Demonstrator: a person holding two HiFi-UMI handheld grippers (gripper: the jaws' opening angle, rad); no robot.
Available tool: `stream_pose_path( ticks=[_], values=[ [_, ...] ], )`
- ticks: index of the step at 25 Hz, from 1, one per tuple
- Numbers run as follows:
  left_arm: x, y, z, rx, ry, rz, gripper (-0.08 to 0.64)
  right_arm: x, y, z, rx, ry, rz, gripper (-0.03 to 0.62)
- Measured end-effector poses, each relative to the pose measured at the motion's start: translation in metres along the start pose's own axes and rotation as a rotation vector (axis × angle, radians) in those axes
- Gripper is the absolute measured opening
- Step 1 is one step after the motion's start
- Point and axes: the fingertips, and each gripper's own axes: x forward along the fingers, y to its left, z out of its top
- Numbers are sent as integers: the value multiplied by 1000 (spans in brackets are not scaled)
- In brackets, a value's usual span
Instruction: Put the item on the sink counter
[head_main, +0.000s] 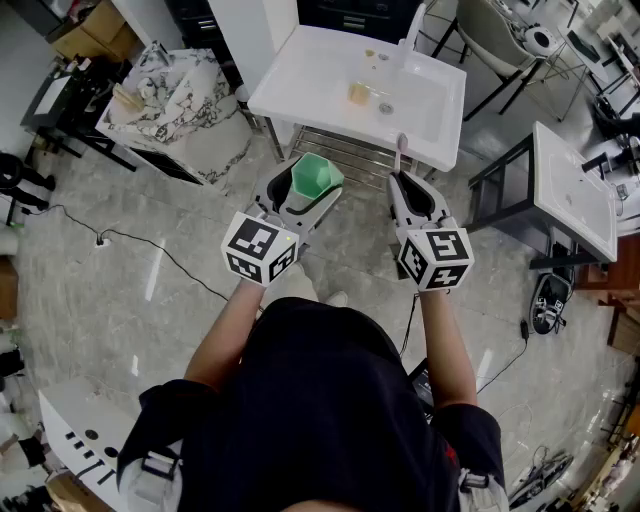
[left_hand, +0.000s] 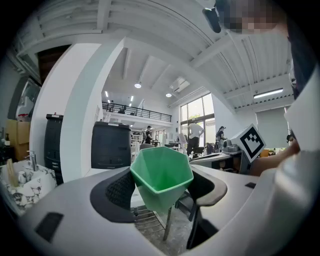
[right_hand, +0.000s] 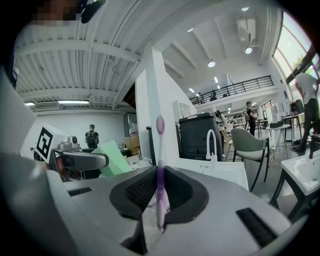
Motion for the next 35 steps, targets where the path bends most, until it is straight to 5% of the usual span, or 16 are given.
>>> stream_pose_path(
  ticks=[19,35],
  values=[
    [8,23,-10,-48,1,26,322,25,-2,-12,27,37,34,63],
    [48,92,-9,-80,8,56,322,105,-14,-1,29,51,93,63]
  ],
)
